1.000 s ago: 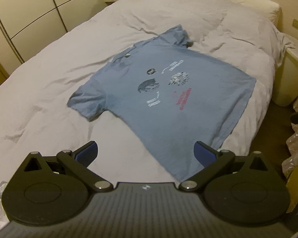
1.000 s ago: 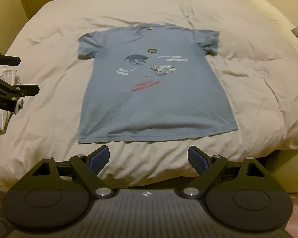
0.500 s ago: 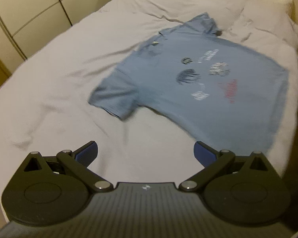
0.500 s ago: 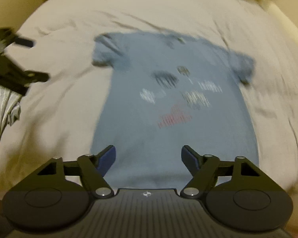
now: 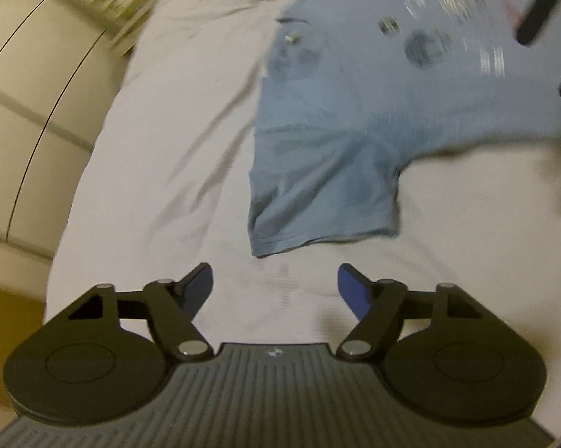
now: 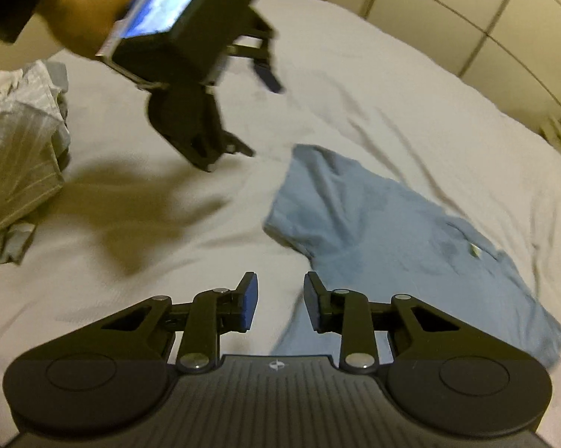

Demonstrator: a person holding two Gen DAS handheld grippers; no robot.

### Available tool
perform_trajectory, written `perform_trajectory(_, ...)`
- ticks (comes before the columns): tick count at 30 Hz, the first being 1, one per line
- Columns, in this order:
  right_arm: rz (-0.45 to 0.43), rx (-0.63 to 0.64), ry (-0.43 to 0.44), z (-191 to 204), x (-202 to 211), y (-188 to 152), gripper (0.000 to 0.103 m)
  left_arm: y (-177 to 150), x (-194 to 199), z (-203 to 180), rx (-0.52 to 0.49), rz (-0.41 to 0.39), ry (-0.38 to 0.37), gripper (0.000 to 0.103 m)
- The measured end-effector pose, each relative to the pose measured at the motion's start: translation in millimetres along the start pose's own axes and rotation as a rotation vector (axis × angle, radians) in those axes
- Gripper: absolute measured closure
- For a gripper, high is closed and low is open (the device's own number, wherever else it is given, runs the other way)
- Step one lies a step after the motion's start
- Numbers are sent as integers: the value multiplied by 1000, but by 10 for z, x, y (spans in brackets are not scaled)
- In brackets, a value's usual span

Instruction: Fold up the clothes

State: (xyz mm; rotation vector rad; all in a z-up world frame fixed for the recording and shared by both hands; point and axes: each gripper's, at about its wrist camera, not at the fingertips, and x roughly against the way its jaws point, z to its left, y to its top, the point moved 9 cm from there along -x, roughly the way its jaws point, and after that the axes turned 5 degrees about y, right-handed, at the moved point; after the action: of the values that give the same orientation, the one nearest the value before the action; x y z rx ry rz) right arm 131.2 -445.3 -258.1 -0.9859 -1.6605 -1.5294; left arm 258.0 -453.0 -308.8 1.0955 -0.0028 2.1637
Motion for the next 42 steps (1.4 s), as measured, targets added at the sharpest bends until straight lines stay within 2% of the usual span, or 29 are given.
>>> perform_trajectory(2, 2, 10, 25, -17, -208, 53, 72, -42, -216, -38, -99, -21, 7, 42)
perform_trajectory(4, 4, 13, 42, -57, -381, 91, 72, -68, -422, -42, -157, -26, 0, 45)
perform_trajectory(6, 8, 28, 43, -121, -516, 122, 72, -70, -592, 40, -110, -16, -32, 50)
perform_trajectory(9, 13, 64, 35, -212, -683, 161, 72, -61, -822, 265, 36, 25, -102, 66)
perform_trajectory(10, 13, 74, 34, -226, -728, 173, 72, -57, -892, 331, 74, 42, -127, 68)
perform_trajectory(12, 9, 98, 29, -214, -821, 204, 72, -40, -997, 378, 96, 60, -174, 68)
perform_trajectory(16, -3, 171, 19, -87, -1027, 259, 72, 28, -1149, 363, 47, 43, -226, 68)
perform_trajectory(18, -1, 209, 11, -7, -1157, 273, 72, 30, -1215, 366, 66, 46, -258, 68)
perform_trajectory(20, 10, 239, -7, 38, -1306, 280, 72, 26, -1265, 361, 113, 56, -295, 69)
perform_trajectory(26, 28, 243, -48, 45, -1562, 263, 71, -33, -1391, 405, 302, 95, -390, 96)
perform_trajectory(28, 25, 240, -50, 47, -1600, 270, 71, -54, -1418, 451, 376, 104, -417, 101)
perform_trajectory(31, 25, 237, -63, 47, -1627, 283, 72, -85, -1457, 527, 480, 119, -456, 103)
perform_trajectory(34, 22, 218, -70, 52, -1623, 291, 82, -129, -1491, 598, 591, 153, -512, 103)
perform_trajectory(35, 18, 210, -70, 38, -1608, 290, 94, -145, -1497, 627, 629, 163, -523, 103)
perform_trajectory(36, 13, 202, -70, 24, -1594, 289, 96, -154, -1499, 651, 662, 172, -532, 103)
perform_trajectory(38, -2, 182, -63, -8, -1551, 296, 99, -161, -1492, 695, 721, 187, -549, 103)
perform_trajectory(42, -83, 16, 4, -190, -1330, 363, 99, -128, -1439, 778, 824, 199, -581, 103)
